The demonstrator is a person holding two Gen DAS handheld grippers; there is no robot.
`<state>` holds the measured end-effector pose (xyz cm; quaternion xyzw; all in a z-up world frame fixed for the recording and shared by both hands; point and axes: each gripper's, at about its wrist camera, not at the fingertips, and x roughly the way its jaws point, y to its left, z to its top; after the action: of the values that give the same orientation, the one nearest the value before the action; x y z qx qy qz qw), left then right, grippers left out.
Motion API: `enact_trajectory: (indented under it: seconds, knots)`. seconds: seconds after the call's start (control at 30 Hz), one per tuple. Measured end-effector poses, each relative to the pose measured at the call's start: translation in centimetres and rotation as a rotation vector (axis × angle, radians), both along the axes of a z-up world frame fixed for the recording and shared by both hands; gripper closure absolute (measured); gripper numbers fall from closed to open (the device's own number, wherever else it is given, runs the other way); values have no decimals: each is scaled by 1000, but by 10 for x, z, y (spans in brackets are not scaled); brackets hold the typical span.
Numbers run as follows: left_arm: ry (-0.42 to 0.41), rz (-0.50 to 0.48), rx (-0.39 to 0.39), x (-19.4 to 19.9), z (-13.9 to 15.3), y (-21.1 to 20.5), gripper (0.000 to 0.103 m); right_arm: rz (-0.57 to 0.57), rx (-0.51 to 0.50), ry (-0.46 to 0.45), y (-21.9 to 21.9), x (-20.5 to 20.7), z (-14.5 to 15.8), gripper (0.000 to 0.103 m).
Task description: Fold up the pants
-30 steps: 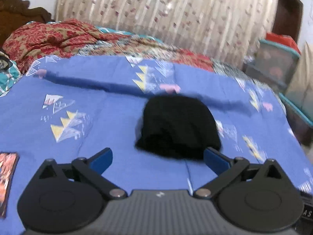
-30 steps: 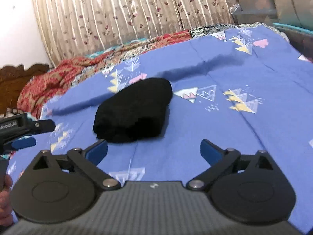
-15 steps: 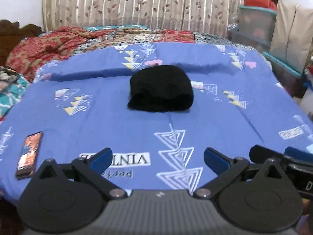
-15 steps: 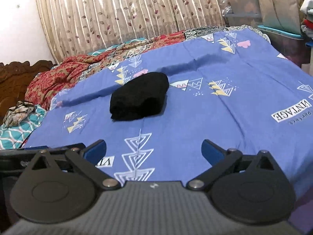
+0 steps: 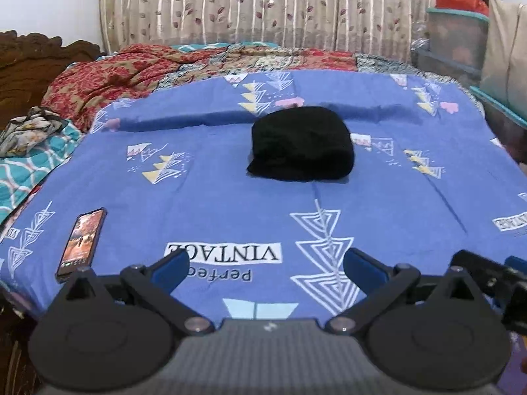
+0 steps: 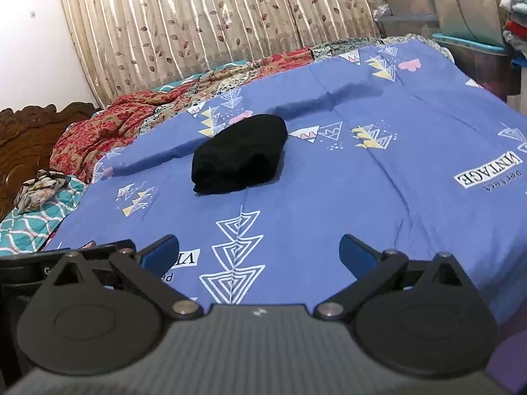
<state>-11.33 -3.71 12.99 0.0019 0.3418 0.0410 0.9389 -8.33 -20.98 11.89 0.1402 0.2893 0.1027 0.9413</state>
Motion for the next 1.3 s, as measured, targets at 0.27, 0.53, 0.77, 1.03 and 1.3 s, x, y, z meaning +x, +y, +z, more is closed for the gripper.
enact_trajectory:
  seconds: [0.27, 0.53, 0.77, 1.03, 1.3]
  knots:
    - [27, 8, 30, 4, -9, -1, 0, 0, 21, 46, -2, 4, -11, 0]
    - [23, 17, 102, 6, -14, -7, 0, -7, 26, 71, -8, 7, -15, 0]
    - [13, 20, 140, 6, -17, -7, 0, -12, 20, 82, -12, 10, -17, 0]
    - [-40, 36, 165, 6, -15, -1, 0, -33, -13, 97, -7, 12, -18, 0]
    - [-49, 16, 165, 8, -12, -2, 0, -45, -10, 99, -10, 14, -19, 0]
